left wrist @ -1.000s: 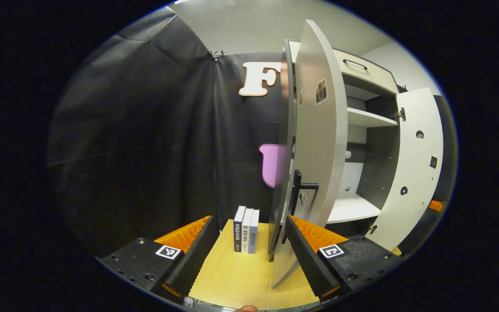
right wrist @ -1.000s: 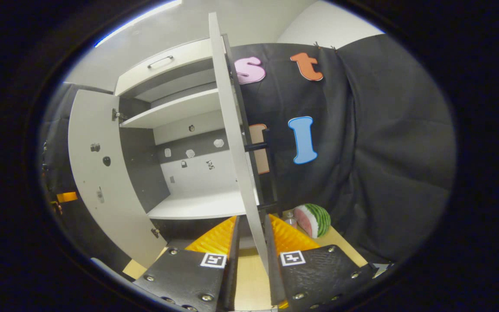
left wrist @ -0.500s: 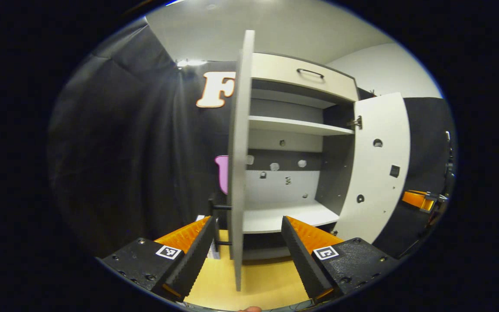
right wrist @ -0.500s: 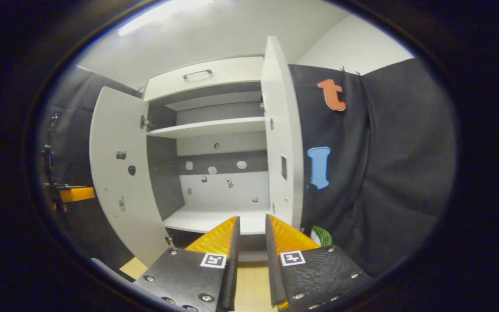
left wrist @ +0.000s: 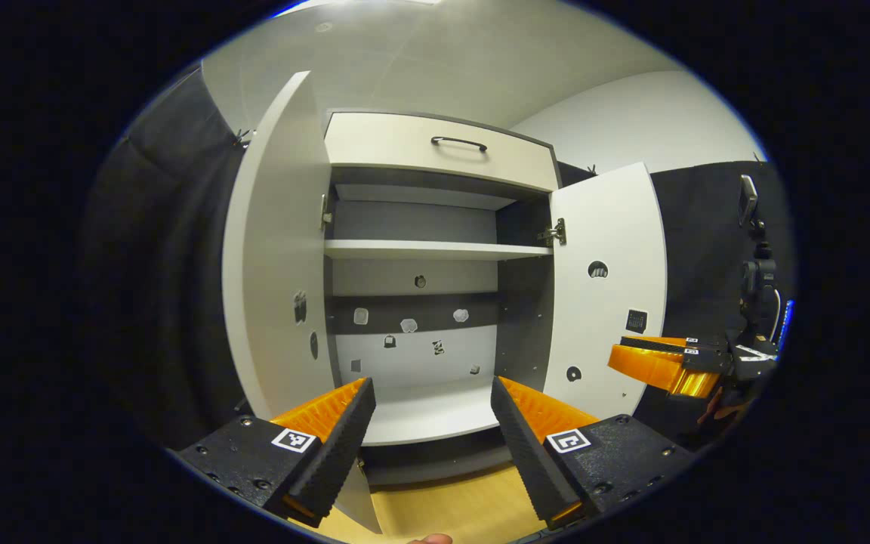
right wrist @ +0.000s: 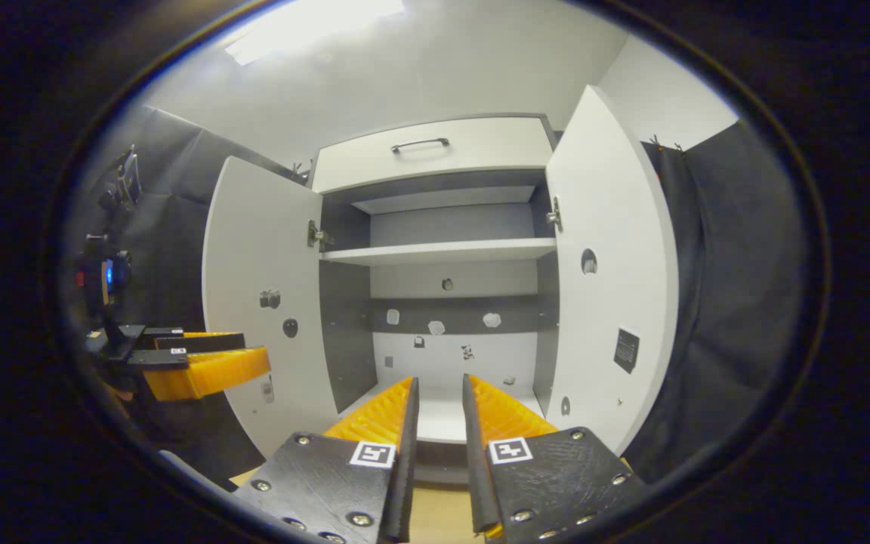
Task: Open the right door of the double-door shoe cabinet with the right hand, and open the left door with the left hand.
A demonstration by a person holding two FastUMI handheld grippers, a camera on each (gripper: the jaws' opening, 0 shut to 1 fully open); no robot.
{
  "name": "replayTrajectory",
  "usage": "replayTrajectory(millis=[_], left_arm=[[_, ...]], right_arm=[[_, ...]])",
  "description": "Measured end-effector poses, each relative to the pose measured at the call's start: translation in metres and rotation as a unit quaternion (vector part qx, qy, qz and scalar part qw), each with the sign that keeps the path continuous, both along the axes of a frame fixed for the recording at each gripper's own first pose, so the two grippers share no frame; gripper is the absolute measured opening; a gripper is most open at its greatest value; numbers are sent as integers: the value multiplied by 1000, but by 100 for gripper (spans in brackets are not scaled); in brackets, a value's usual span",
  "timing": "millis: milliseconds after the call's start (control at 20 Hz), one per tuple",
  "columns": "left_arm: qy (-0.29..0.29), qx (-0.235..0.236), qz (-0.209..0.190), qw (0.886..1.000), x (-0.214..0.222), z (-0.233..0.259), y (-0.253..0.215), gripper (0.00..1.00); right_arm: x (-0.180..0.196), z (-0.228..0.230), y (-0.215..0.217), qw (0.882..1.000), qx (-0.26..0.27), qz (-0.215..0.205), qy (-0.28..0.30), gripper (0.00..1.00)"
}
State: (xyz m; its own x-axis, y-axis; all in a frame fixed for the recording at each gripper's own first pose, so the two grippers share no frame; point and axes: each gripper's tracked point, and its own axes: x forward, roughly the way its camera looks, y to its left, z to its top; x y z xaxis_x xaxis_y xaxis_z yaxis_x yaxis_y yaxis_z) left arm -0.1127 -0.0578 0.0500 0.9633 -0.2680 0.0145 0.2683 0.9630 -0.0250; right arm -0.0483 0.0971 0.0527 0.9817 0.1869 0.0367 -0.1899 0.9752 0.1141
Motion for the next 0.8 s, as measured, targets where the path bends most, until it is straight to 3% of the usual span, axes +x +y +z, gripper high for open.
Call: replayTrajectory(millis=[100, 200, 300, 400, 450, 500, 550, 600, 800], left_arm=[[-6, 4, 5, 1000, 8, 5, -5, 95], [-8, 0, 12, 1000, 16, 8, -9, 94], [-7, -4, 20, 1000, 22, 7, -9, 92], [-8, -2, 35, 999, 27, 7, -3, 94], [-9, 0, 43, 999, 29, 7, -1, 94], [-11, 0, 50, 999, 30, 6, -1, 95], [-15, 0, 56, 998, 32, 7, 1, 95], [-18, -1, 58, 998, 34, 7, 0, 95], [-19, -1, 56, 998, 34, 6, 0, 96]], right_arm=[[7, 8, 8, 1000, -4, -3, -11, 38], [12, 11, 14, 1000, -5, -4, -13, 36], [18, 11, 16, 1000, -7, -6, -13, 46], [23, 10, 18, 1000, -6, -7, -11, 61], [24, 10, 18, 1000, -4, -8, -9, 76], [27, 9, 18, 1000, -3, -9, -7, 81], [30, 6, 17, 1000, -4, -13, -1, 94], [33, 3, 16, 1000, -6, -16, 3, 100], [40, -2, 17, 1000, -10, -25, 10, 100]])
